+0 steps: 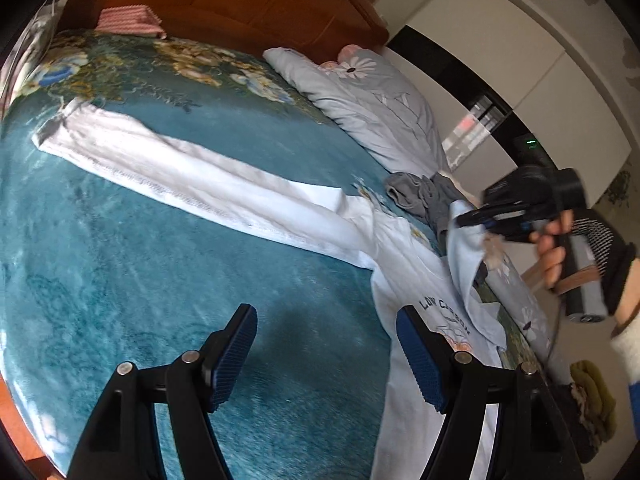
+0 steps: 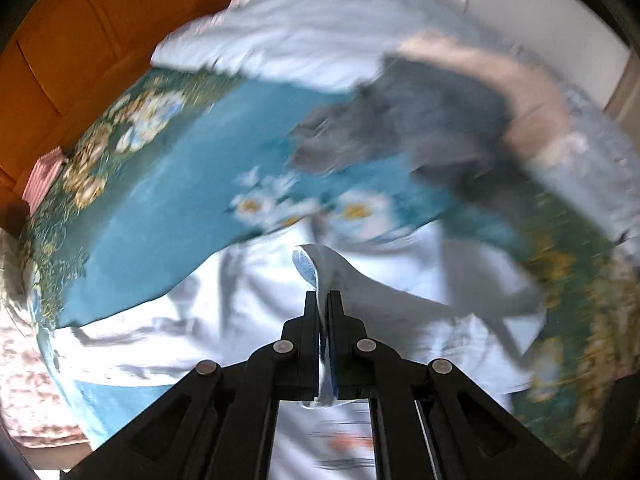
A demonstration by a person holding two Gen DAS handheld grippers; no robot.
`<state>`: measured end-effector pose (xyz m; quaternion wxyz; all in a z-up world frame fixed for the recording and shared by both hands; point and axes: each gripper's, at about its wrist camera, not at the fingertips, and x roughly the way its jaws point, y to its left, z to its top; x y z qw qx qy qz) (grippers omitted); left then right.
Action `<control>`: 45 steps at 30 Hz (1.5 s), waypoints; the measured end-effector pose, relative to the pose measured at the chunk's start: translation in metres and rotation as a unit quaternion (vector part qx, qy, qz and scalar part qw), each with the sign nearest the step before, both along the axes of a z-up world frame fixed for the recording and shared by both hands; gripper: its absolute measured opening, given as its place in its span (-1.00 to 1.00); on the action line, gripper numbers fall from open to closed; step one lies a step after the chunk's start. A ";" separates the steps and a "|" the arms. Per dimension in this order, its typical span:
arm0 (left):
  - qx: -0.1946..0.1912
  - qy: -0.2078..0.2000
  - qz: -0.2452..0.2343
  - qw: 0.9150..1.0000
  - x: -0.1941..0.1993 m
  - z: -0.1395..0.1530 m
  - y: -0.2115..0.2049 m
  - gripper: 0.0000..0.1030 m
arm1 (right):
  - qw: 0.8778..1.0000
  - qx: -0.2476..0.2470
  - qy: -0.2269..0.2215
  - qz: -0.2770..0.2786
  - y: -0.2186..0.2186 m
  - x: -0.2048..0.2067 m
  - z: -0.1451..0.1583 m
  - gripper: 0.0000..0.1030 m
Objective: Fold clothes
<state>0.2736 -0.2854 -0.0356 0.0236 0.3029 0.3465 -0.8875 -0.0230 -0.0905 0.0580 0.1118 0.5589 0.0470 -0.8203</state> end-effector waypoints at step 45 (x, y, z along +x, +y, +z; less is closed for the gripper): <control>0.026 -0.013 -0.005 1.000 -0.012 -0.008 -0.006 0.47 | 0.998 0.000 -0.040 0.042 -0.043 0.009 -0.061 -0.98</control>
